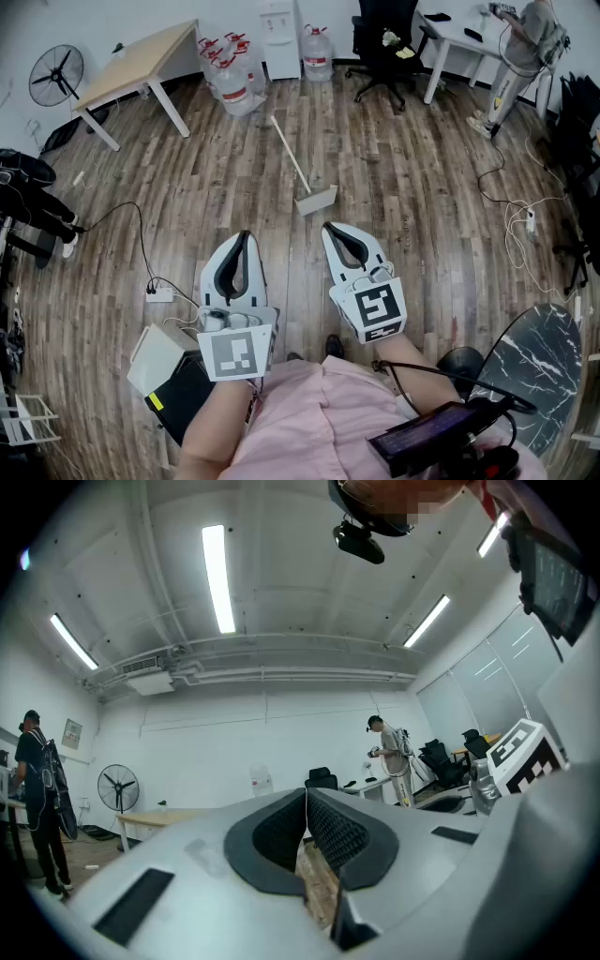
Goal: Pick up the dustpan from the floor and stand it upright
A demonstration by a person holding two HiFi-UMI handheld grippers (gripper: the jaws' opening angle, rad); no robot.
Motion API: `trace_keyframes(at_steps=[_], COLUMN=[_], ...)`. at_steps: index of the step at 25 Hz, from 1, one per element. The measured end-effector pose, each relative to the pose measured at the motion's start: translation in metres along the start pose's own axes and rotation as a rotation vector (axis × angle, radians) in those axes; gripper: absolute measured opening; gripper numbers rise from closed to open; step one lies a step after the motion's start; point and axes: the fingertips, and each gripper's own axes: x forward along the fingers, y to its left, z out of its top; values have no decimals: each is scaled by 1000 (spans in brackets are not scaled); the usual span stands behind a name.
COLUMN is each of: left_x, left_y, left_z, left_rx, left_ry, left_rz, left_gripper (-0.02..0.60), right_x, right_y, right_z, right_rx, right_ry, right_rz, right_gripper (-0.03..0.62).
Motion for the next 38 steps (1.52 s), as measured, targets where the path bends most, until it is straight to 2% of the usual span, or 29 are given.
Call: trace_keyframes(at_steps=[8,12,13,14,15,20,23,26,29,35,38], left_x=[24,36,39,41,44,71,95,125,159,212,231], left_y=[-20,-20,-17,-15,-11,14,36,74,114,193,228], left_z=[-9,-17,-20,-24,-28,-53,-70,-84,-94,-100,-100], left_rx=[-11,-11,-10,-13,-20,-58,-93,-71,-112,-97,-55], left_ry=[22,42,47,54,62,93,104,93,112,75,46], left_rz=[15,26,31,36,41,66,75,71,75,63,54], left_gripper=[14,14,14,14,14,14,14,14,14,14,14], right_x=[5,15,20,26,32,74,109,155,207,296,331], right_y=[-30,-43,-43,-44,-45,-59,-65,-69,-74,-78,-78], right_z=[-12,-18,-20,-22,-24,-30,-37,-37,-31,-7,8], right_rx=[0,39,46,46,41,13,5,0,-11,-37,-49], right_ry=[3,-13,-8,1,9,29,45,51,62,36,20], right_rz=[27,45,57,68,70,59,59,53,36,-9,-27], right_gripper=[0,3,90,216,238,240,246,255,253,244,241])
